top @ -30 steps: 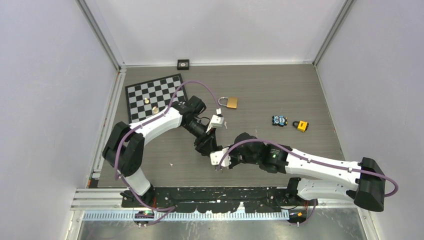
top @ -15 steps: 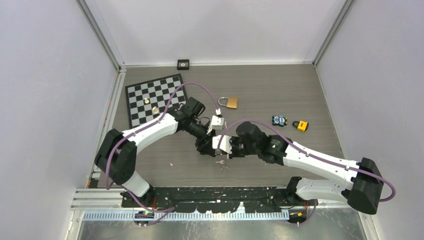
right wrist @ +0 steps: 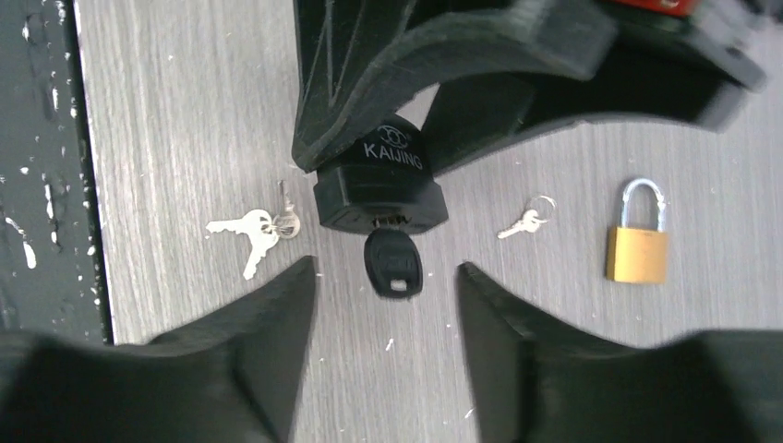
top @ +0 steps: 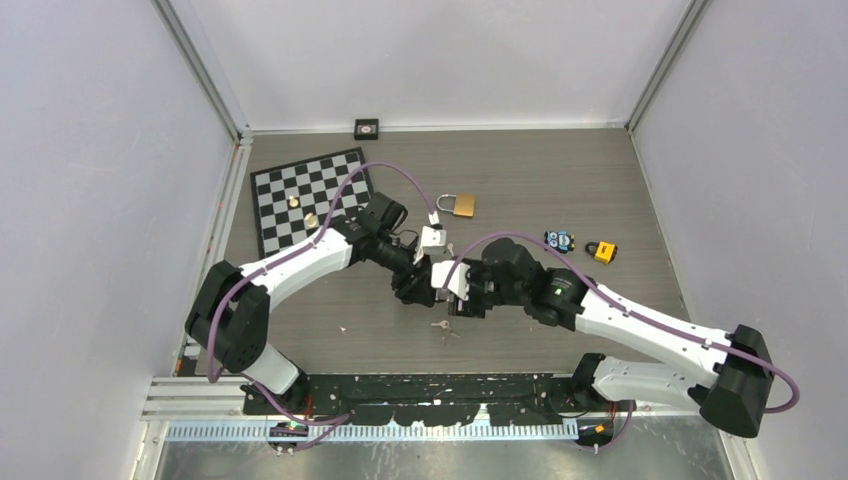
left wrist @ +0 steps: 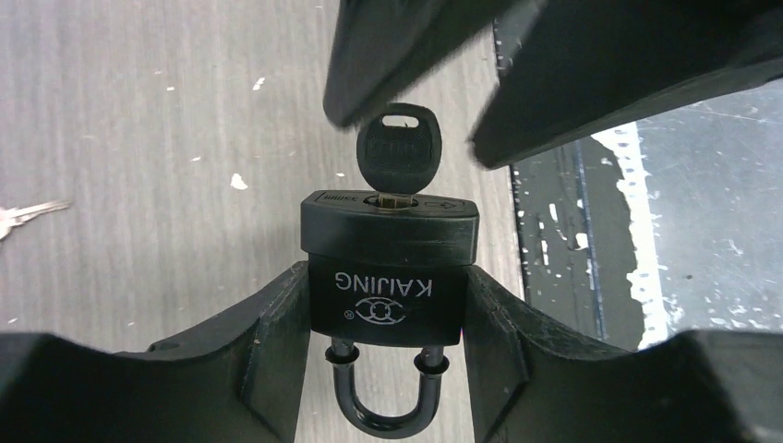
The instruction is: Unlock with the key
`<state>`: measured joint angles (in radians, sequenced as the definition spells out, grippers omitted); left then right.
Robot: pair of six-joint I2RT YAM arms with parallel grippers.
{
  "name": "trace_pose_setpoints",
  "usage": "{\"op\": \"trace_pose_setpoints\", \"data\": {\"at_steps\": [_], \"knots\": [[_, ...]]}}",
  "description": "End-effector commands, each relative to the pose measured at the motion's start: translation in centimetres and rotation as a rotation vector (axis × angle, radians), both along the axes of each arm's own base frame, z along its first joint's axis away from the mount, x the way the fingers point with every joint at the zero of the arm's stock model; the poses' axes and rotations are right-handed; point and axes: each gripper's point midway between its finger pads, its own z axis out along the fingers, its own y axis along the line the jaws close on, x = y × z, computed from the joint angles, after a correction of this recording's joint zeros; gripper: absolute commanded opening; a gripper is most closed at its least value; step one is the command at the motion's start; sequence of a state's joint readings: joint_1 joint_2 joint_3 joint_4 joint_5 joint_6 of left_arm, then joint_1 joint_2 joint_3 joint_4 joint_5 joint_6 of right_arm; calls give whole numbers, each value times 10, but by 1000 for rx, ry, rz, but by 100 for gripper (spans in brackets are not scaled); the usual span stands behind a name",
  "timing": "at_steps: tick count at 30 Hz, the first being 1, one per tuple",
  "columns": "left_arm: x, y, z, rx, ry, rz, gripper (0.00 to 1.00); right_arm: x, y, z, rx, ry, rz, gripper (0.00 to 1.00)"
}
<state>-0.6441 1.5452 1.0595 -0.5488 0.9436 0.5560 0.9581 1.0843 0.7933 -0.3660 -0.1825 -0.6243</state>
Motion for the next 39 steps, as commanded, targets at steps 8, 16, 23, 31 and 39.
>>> {"op": "trace_pose_setpoints", "data": {"at_steps": [8, 16, 23, 31, 39], "knots": [[50, -3, 49, -98, -246, 100, 0, 51, -19, 65, 245, 35, -268, 80], [86, 1, 75, -99, -476, 216, 0, 99, -24, 100, 460, 416, -499, 80], [96, -6, 85, -101, -601, 278, 0, 110, 1, 87, 525, 759, -538, 80], [100, -15, 84, -84, -686, 342, 0, 118, 10, 68, 562, 917, -527, 80], [107, -17, 92, -110, -679, 399, 0, 115, 16, 40, 514, 1054, -507, 80]]}}
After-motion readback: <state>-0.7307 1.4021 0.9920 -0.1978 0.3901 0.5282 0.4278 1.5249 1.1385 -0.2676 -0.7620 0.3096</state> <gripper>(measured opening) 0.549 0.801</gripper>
